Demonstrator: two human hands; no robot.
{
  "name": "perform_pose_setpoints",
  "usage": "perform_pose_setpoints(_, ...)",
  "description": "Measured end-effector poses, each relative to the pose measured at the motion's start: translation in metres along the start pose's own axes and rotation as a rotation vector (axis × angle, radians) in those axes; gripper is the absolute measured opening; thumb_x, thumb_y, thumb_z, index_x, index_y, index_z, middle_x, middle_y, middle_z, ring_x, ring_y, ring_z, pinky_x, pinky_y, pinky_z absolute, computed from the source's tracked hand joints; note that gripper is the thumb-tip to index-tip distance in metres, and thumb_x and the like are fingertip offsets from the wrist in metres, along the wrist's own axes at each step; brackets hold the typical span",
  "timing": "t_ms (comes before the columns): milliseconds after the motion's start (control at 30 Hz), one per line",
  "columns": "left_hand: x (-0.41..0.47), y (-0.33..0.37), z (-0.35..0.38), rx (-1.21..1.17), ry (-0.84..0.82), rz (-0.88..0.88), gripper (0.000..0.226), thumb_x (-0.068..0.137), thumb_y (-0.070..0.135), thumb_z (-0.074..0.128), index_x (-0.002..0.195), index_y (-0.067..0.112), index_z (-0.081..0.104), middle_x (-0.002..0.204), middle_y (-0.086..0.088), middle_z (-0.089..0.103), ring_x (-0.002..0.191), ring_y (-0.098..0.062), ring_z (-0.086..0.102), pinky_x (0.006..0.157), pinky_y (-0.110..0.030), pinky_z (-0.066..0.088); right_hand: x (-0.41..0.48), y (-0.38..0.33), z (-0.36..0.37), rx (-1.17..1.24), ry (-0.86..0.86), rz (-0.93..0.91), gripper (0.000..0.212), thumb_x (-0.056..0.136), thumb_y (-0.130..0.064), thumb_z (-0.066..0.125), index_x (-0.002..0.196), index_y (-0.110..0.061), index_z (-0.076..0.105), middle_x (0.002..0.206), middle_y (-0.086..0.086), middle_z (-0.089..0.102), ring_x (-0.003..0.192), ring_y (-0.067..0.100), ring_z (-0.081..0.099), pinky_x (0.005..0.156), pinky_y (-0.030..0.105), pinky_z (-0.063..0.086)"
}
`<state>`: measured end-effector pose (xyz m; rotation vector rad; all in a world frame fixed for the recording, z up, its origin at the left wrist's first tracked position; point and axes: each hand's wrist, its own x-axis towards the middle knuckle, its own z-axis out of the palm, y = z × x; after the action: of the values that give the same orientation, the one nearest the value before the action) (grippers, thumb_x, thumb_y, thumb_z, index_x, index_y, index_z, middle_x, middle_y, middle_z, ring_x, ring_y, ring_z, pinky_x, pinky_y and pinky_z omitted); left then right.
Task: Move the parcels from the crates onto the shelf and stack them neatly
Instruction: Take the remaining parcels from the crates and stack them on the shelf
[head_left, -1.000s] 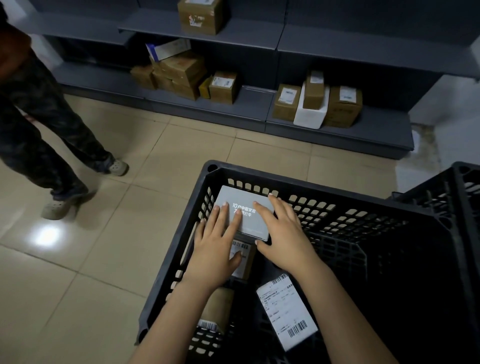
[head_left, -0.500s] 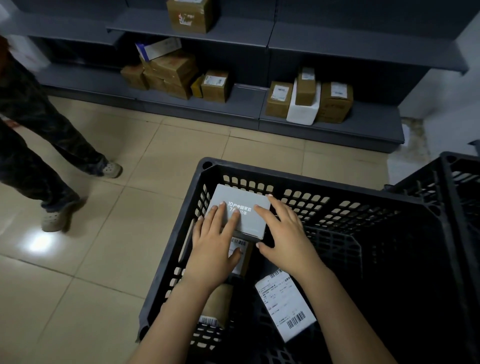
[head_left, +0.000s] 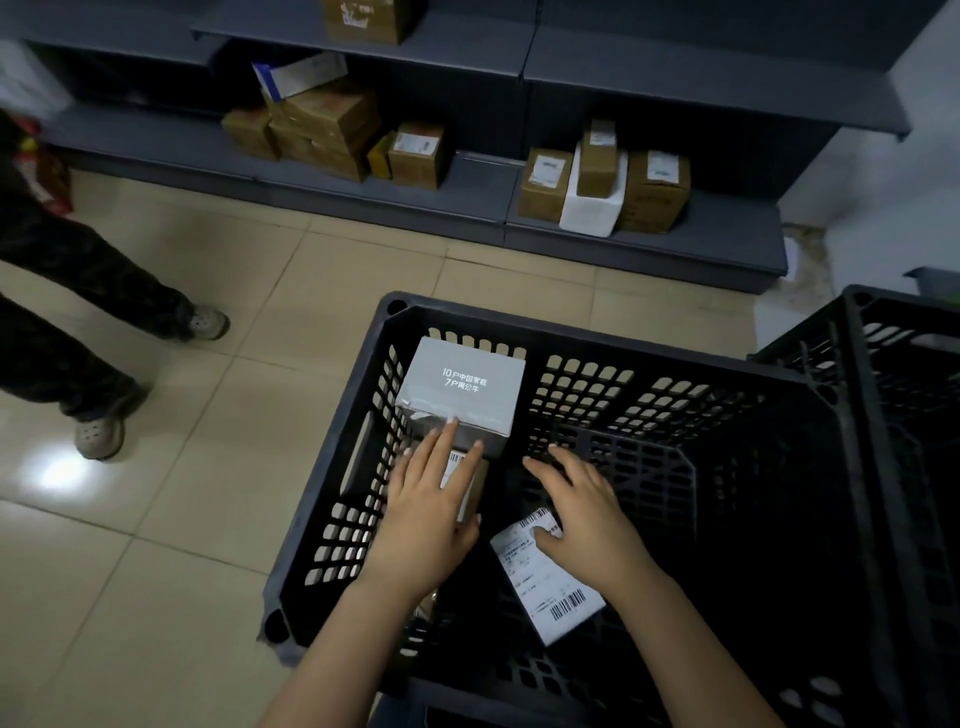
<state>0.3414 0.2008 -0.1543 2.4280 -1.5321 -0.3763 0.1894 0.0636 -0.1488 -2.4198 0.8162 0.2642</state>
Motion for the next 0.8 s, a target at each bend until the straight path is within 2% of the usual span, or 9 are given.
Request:
perform_pose_setpoints(100, -0.007, 0.002, 0.007, -0.006, -0.059, -0.02, 0.086, 0.075, 0.03, 0.073, 0.148, 0.026, 0.028, 0.158, -0.013, 0.018, 0.143, -0.028, 0.014, 0.112, -0.046, 0.015, 0.0, 0.005, 0.02, -0.027, -0.061, 0.001, 0.075, 0.087, -0.03, 0.063, 0.15, -0.033, 0.022, 0.158, -0.001, 0.012, 0.142, 0.02, 0.016, 0.115, 0.031, 0.014)
perform_pose_setpoints(200, -0.012, 0.007, 0.012, 0.035, -0.205, -0.045, 0.082, 0.091, 0.04, 0.054, 0.153, 0.033, 0.0, 0.161, -0.005, -0.008, 0.148, -0.025, -0.008, 0.115, -0.038, -0.006, 0.001, 0.011, 0.04, -0.072, -0.146, 0.011, 0.076, 0.086, -0.034, 0.063, 0.151, -0.03, 0.022, 0.158, 0.003, 0.014, 0.142, 0.023, 0.017, 0.116, 0.032, 0.014)
perform_pose_setpoints(267, -0.012, 0.007, 0.014, 0.073, -0.286, -0.065, 0.082, 0.094, 0.043, 0.048, 0.152, 0.034, -0.008, 0.16, -0.003, -0.016, 0.146, -0.022, -0.016, 0.115, -0.037, -0.01, 0.002, 0.014, 0.051, -0.088, -0.186, 0.028, 0.077, 0.086, -0.036, 0.063, 0.151, -0.028, 0.021, 0.157, 0.005, 0.014, 0.143, 0.024, 0.017, 0.115, 0.033, 0.014)
perform_pose_setpoints(500, -0.011, 0.004, 0.019, 0.111, -0.428, -0.111, 0.082, 0.092, 0.04, 0.05, 0.153, 0.032, -0.004, 0.161, -0.007, -0.011, 0.147, -0.024, -0.014, 0.117, -0.04, -0.005, 0.002, 0.017, 0.076, -0.135, -0.24, 0.117, 0.084, 0.084, -0.047, 0.063, 0.151, -0.026, 0.017, 0.155, 0.006, 0.016, 0.141, 0.027, 0.018, 0.114, 0.04, 0.018)
perform_pose_setpoints(633, -0.011, 0.001, 0.02, 0.121, -0.491, -0.149, 0.08, 0.092, 0.04, 0.051, 0.153, 0.03, 0.0, 0.161, -0.008, -0.009, 0.147, -0.026, -0.012, 0.117, -0.042, -0.003, 0.003, 0.018, 0.084, -0.161, -0.288, 0.173, 0.096, 0.079, -0.051, 0.068, 0.152, -0.026, 0.011, 0.159, 0.01, 0.0, 0.142, 0.032, 0.013, 0.113, 0.048, 0.024)
perform_pose_setpoints(800, -0.01, 0.001, 0.022, 0.12, -0.527, -0.176, 0.08, 0.093, 0.04, 0.051, 0.153, 0.03, 0.0, 0.161, -0.008, -0.008, 0.147, -0.026, -0.012, 0.117, -0.043, -0.004, 0.004, 0.019, 0.091, -0.137, -0.308, 0.206, 0.103, 0.076, -0.049, 0.073, 0.152, -0.028, 0.007, 0.158, 0.012, -0.012, 0.14, 0.035, 0.016, 0.107, 0.045, 0.036)
